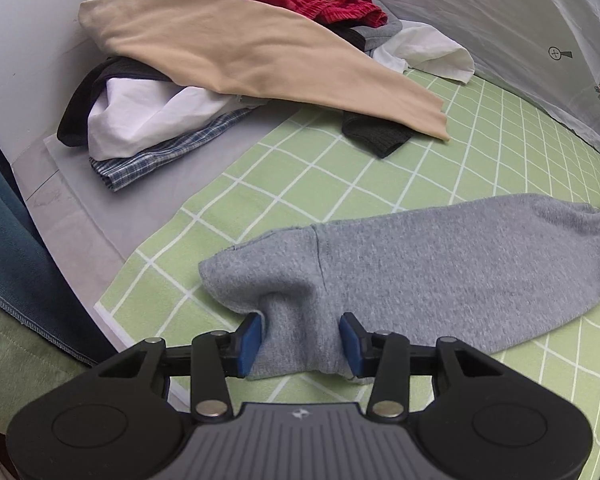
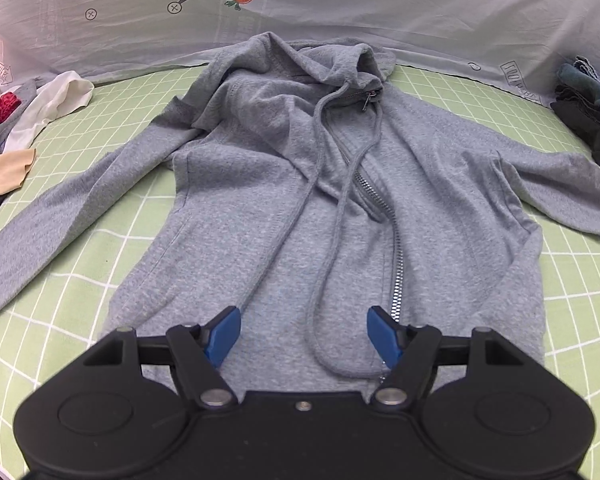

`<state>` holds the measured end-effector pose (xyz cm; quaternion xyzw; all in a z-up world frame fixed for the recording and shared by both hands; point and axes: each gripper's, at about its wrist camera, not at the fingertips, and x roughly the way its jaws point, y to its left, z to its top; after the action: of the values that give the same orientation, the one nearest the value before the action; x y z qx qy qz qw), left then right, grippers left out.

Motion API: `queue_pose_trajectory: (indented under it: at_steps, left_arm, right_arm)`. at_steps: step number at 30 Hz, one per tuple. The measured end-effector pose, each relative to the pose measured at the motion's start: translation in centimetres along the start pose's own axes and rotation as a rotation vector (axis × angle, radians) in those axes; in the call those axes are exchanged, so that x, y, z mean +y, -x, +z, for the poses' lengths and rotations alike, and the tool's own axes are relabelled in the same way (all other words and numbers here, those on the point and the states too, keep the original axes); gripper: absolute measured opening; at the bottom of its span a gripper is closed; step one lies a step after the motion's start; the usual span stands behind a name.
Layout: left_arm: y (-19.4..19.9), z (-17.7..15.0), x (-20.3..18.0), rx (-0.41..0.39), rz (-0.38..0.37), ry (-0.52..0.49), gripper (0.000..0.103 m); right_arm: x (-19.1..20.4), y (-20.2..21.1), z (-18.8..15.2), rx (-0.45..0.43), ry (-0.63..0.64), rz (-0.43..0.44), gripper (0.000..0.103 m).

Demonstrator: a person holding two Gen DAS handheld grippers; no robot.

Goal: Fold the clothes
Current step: 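Smooth the hoodie flat with the left gripper pressing the sleeve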

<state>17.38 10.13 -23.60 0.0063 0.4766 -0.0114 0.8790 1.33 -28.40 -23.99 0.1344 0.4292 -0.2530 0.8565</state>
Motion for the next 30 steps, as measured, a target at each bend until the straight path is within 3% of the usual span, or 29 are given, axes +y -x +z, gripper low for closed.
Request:
queue_pose_trajectory:
  at_steps: [5,11,15,24,30]
  left_arm:
    - [0.6,-0.6,1.0,0.014,0.019,0.018,0.047]
    - [1.5,-0.6,0.5,0.020,0.005,-0.007,0.047]
    - [1.9,-0.6,1.2,0.035,-0.008,0.045,0.050]
    - [1.8,-1.2,3.2,0.087,-0.027,0.126,0.061]
    - [1.6,-1.3,2.4,0.075,-0.012,0.068,0.059]
  right_arm:
    - [0.8,-0.1,-0.7,0.006,0.026,0.021,0.072]
    - [0.2,-0.1,-0.7,0.006,0.015,0.003,0.086]
    - [1.1,0.4,-0.2,-0.036,0.085,-0.015,0.095]
    - [5.6,0.2,1.1,-0.071,0.203,0.074,0.096]
    - [8.3,-0.3,1.0,-0.058,0.291,0.117,0.096]
